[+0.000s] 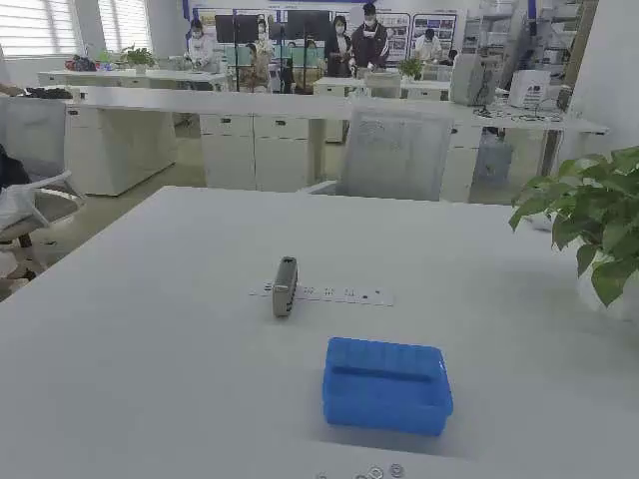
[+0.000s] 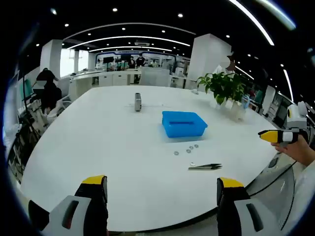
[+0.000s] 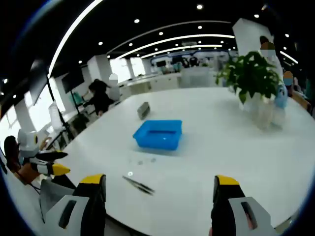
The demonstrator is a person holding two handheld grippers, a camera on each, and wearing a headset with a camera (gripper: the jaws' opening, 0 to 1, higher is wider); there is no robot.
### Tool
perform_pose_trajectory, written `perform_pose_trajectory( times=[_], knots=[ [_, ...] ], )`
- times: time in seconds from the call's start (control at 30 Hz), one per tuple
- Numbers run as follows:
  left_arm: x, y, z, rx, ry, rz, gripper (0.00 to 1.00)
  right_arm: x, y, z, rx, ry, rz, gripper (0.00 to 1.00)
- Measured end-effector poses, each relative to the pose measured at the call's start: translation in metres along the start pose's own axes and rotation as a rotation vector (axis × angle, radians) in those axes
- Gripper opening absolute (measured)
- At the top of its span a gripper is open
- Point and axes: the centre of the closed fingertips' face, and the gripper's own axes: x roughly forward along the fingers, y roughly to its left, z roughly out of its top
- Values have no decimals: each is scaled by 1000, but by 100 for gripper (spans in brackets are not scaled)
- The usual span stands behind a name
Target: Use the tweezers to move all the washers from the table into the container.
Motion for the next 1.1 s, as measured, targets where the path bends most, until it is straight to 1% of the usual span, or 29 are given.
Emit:
perform_pose_trajectory(
  times=[0.03, 0.07, 0.2, 0.33, 0.6, 0.8, 1.1],
  knots=[
    [1, 1, 0, -1, 0, 3, 97, 0, 1, -1, 7, 0, 4, 90],
    [2, 3, -2, -1, 11, 12, 97, 0, 1, -1, 17, -1, 6, 90],
    [2, 4, -3, -8, 15, 10, 97, 0, 2, 0, 6, 2, 1, 90],
    [1, 4, -1, -12, 8, 11, 97, 0, 4, -2, 0, 9, 3, 91],
    [1, 1, 0, 5, 14, 15, 96, 2, 5, -2, -10, 12, 11, 91],
    [2, -1, 0, 8, 15, 15, 96, 2, 5, -2, -9, 13, 15, 91],
    [7, -2, 0, 12, 31, 10, 95, 3, 1, -1, -4, 14, 13, 91]
  ],
)
